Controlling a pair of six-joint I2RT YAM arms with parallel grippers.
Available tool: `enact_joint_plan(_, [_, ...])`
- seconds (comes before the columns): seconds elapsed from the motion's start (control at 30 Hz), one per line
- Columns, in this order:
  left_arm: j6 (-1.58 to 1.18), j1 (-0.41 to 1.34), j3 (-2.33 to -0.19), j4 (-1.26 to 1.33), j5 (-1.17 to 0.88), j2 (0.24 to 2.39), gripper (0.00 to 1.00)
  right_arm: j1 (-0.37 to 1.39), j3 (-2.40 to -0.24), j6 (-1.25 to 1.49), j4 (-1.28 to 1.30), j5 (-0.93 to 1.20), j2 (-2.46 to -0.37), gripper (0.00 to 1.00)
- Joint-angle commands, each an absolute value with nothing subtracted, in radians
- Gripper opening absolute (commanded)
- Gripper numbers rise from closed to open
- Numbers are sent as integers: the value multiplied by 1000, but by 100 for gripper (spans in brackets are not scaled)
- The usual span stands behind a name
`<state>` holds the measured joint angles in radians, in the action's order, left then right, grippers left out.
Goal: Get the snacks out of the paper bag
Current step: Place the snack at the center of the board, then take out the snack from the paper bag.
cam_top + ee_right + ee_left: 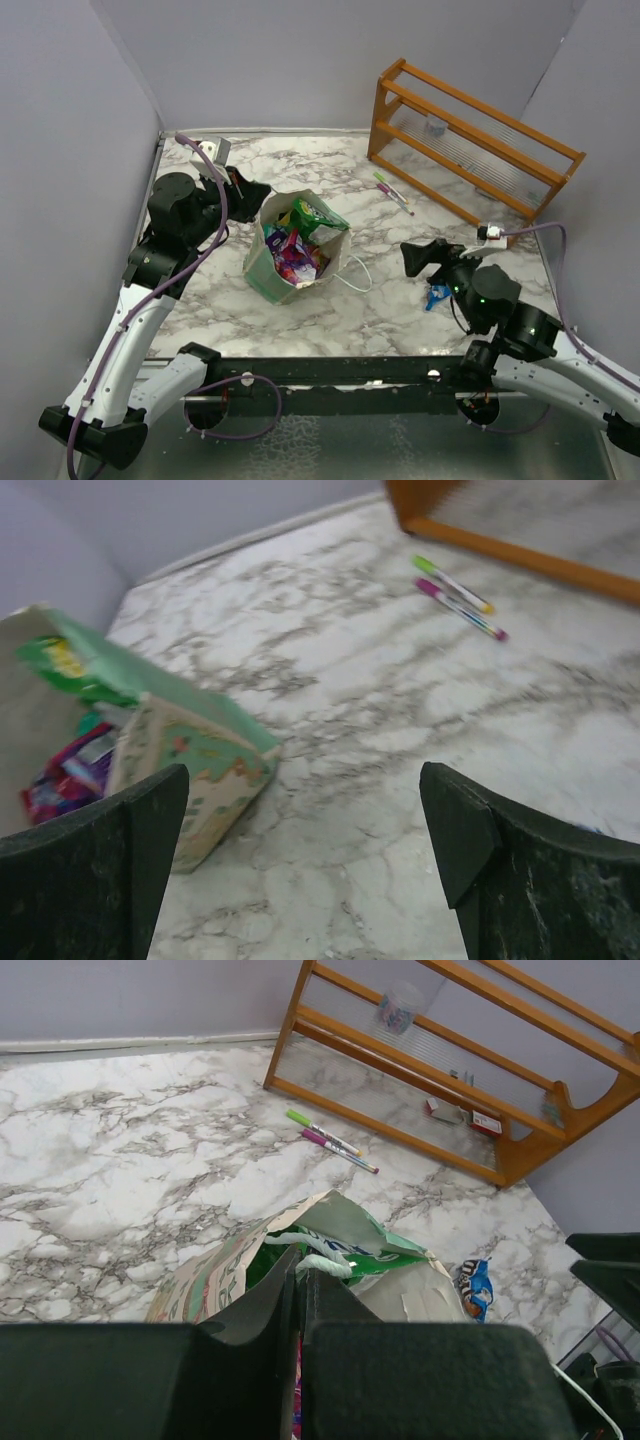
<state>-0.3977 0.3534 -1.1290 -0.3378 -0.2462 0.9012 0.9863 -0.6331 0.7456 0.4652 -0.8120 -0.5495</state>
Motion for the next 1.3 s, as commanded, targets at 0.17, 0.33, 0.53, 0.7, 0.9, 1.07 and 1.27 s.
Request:
enact_joint_plan(0.17, [-406,353,-1154,-262,-257,872,0,983,-745,86,73,-92,-632,99])
enact_joint_plan(0.33, [-408,351,-1154,-266,-258,873,0,983,-911,2,160,153,-828,99])
enact_joint_plan(0.53, [-412,353,-1161,-269,-262,874,0,983,-1114,13,261,216,-1055,98])
enact_joint_plan(0.7, [-414,353,-1163,-272,-265,874,0,984,-1287,54,408,168,-1232,93])
enact_joint_plan(0.9, [-416,352,-1163,-270,-267,874,0,983,-1362,64,438,118,-1325,92])
enact_joint_plan(1.07, [-416,351,-1161,-271,-267,875,0,984,-1395,67,450,76,-1384,90])
enact_joint_plan(1.27, [-413,352,-1162,-274,-268,874,0,984,-1425,29,443,19,-1441,89])
